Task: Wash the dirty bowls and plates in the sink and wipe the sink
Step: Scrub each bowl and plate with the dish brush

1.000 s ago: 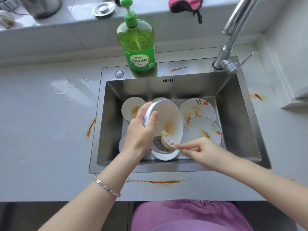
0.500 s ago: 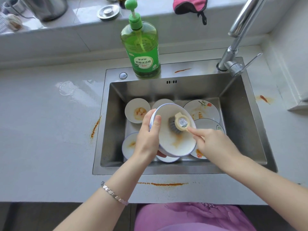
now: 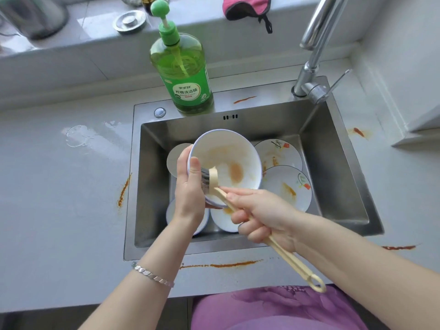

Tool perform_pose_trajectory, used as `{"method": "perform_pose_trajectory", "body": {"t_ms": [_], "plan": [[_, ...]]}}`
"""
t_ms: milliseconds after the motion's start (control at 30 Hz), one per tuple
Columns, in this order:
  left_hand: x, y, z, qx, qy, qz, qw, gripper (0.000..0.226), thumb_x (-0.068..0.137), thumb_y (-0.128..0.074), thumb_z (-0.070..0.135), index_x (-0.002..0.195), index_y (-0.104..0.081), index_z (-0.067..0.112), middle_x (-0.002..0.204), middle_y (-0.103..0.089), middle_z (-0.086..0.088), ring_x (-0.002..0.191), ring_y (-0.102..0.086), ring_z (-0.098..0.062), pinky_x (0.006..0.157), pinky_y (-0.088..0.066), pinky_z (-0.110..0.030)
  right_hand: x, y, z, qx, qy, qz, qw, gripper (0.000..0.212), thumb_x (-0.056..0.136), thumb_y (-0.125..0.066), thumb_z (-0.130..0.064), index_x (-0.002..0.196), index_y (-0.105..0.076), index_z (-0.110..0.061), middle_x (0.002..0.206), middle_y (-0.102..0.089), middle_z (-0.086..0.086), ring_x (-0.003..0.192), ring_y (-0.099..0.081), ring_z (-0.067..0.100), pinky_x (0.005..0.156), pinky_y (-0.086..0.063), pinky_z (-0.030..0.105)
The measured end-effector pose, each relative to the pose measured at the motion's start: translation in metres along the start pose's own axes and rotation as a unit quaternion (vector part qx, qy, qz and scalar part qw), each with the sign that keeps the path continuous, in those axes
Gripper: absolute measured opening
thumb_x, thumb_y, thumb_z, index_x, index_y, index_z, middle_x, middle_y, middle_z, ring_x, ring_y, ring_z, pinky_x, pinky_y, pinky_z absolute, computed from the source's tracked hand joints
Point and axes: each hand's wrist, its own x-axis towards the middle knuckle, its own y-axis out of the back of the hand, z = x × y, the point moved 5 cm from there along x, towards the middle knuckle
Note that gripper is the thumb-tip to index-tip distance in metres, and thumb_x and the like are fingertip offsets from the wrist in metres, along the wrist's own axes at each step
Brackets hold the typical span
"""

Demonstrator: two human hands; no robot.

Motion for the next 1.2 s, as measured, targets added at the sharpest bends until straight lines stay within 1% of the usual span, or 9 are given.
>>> {"method": "perform_pose_trajectory", "body": {"t_ms": [300,567,700,800,867,967,1033,1100,1200], "plan": [[-0.011,-0.016,-0.001,0.011,-0.007,-0.047,0.999,0.039,0.089,-0.032,0.051,0.126,-0.04,0.039,0.13,-0.05,0.009,0.123,-0.046,-0.009,0.107,-0.036,-0.045,0.01,0.01,-0.017,0.184,0.055,0.043,0.981,0.027,0.1,-0.038,-0.022,0.119,-0.055,-0.031,0.05,-0.032,-0.003,0.029,-0.02,0.001,0.024,-0.013,0.009],[0.008,0.001,-0.001,0.002,-0.015,-0.064,0.998,0.049,0.087,-0.032,0.043,0.128,-0.046,0.02,0.122,-0.056,0.001,0.113,-0.053,-0.013,0.094,-0.042,-0.02,-0.012,0.017,0.009,-0.156,0.069,0.029,0.985,0.026,0.098,-0.045,-0.024,0.113,-0.06,-0.039,0.051,-0.035,-0.006,0.036,-0.022,0.004,0.032,-0.018,0.011],[0.007,0.01,-0.009,0.044,0.008,-0.123,0.991,0.047,0.09,-0.036,0.046,0.128,-0.05,0.022,0.123,-0.055,0.008,0.115,-0.051,-0.01,0.097,-0.042,-0.024,-0.01,0.043,0.008,-0.392,0.052,0.055,0.917,0.027,0.095,-0.049,-0.032,0.114,-0.06,-0.048,0.058,-0.041,-0.002,0.039,-0.025,0.009,0.037,-0.022,0.015],[-0.004,0.004,-0.017,0.035,0.05,-0.143,0.988,0.028,0.098,-0.036,0.035,0.119,-0.052,0.027,0.119,-0.056,0.004,0.108,-0.054,-0.005,0.093,-0.044,-0.019,-0.004,0.038,0.004,-0.422,0.087,0.04,0.901,0.031,0.096,-0.048,-0.026,0.119,-0.06,-0.041,0.052,-0.041,-0.007,0.037,-0.026,0.006,0.036,-0.026,0.016],[-0.011,0.0,-0.027,0.017,0.116,-0.136,0.984,0.025,0.099,-0.031,0.041,0.11,-0.053,0.041,0.116,-0.06,0.005,0.107,-0.058,-0.011,0.095,-0.049,-0.035,-0.002,0.025,-0.006,-0.425,0.158,0.044,0.89,0.033,0.097,-0.046,-0.015,0.124,-0.058,-0.029,0.043,-0.049,-0.017,0.038,-0.046,-0.002,0.051,-0.041,0.007],[-0.018,-0.001,-0.034,-0.011,0.234,-0.127,0.964,0.032,0.095,-0.028,0.057,0.113,-0.051,0.046,0.119,-0.06,0.001,0.109,-0.059,-0.026,0.069,-0.055,-0.053,0.008,0.024,-0.018,-0.559,0.264,0.113,0.778,0.037,0.096,-0.046,-0.016,0.127,-0.055,-0.034,0.1,-0.071,-0.01,0.096,-0.065,0.01,0.083,-0.047,0.021],[-0.02,0.0,-0.035,-0.026,0.281,-0.121,0.952,0.038,0.093,-0.027,0.06,0.12,-0.049,0.043,0.123,-0.058,-0.002,0.107,-0.059,-0.03,0.055,-0.055,-0.045,0.012,0.032,-0.029,-0.723,0.296,0.196,0.593,0.045,0.093,-0.047,-0.016,0.129,-0.05,-0.044,0.097,-0.068,0.004,0.08,-0.061,0.031,0.061,-0.043,0.032],[-0.022,0.002,-0.034,-0.025,0.295,-0.119,0.948,0.042,0.092,-0.029,0.061,0.124,-0.047,0.042,0.125,-0.056,-0.004,0.103,-0.06,-0.032,0.054,-0.055,-0.042,0.011,0.035,-0.037,-0.809,0.341,0.221,0.425,0.054,0.073,-0.06,-0.003,0.115,-0.065,-0.036,0.063,-0.057,0.008,0.039,-0.032,0.027,0.04,-0.014,0.021],[-0.019,0.009,-0.032,-0.005,0.289,-0.104,0.952,0.041,0.093,-0.03,0.058,0.129,-0.043,0.041,0.125,-0.054,-0.006,0.101,-0.059,-0.034,0.053,-0.057,-0.042,0.0,0.041,-0.047,-0.85,0.309,0.198,0.377,0.062,0.068,-0.058,0.003,0.119,-0.062,-0.034,0.058,-0.035,0.002,0.039,-0.011,0.019,0.044,-0.001,0.017]]}}
